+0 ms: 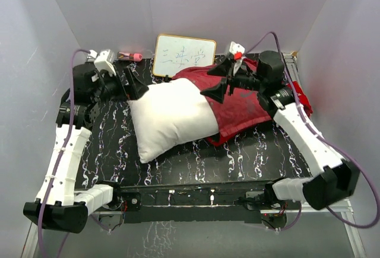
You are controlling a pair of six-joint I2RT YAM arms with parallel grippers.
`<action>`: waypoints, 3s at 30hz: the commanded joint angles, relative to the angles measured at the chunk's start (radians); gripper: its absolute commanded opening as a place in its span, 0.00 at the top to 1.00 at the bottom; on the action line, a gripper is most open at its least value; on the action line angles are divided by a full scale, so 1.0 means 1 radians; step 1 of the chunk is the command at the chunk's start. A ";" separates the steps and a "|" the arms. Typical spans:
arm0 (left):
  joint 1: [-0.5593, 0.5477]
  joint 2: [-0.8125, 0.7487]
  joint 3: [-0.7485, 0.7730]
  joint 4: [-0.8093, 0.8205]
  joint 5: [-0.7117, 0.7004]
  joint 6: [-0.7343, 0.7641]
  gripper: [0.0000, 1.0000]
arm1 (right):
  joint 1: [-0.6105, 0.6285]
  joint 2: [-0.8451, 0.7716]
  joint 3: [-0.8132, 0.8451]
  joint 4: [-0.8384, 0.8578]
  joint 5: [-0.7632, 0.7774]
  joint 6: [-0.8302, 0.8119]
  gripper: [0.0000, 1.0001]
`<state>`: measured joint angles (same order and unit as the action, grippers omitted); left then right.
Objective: Put the pillow into the pillowcase
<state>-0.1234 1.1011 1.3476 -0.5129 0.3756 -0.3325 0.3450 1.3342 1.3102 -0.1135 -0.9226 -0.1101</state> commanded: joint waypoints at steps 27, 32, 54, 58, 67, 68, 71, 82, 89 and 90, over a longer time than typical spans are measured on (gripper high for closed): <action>-0.002 -0.119 -0.631 0.138 0.046 -0.366 0.19 | 0.071 -0.008 -0.203 -0.215 0.463 -0.213 0.91; -0.002 -0.075 -0.690 0.301 0.188 -0.398 0.61 | 0.072 0.003 -0.100 -0.290 0.132 -0.240 0.92; -0.007 -0.106 -0.630 0.411 0.207 -0.440 0.56 | 0.297 0.326 0.174 -0.457 0.101 -0.469 0.88; -0.003 -0.137 -0.560 0.233 0.113 -0.330 0.23 | 0.222 0.336 0.242 -0.503 0.174 -0.461 0.55; -0.042 -0.253 -0.416 0.026 -0.020 -0.224 0.03 | 0.146 0.274 0.356 -0.756 0.385 -0.681 0.14; -0.044 -0.269 -0.396 0.009 -0.025 -0.222 0.03 | 0.141 0.266 0.360 -0.789 0.402 -0.698 0.12; -0.046 -0.309 -0.387 -0.002 -0.002 -0.228 0.03 | 0.132 0.238 0.348 -0.824 0.433 -0.708 0.10; -0.046 -0.370 -0.486 0.060 0.198 -0.326 0.03 | 0.125 0.163 0.206 -0.785 0.356 -0.624 0.10; -0.046 -0.499 -0.680 0.241 0.221 -0.492 0.03 | 0.081 0.033 0.013 -0.624 0.197 -0.452 0.06; -0.045 -0.511 -0.700 0.274 0.214 -0.518 0.03 | 0.081 0.020 -0.006 -0.598 0.173 -0.427 0.06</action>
<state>-0.1661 0.6476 0.7033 -0.3748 0.5556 -0.7235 0.4419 1.4406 1.3602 -0.8589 -0.6197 -0.6624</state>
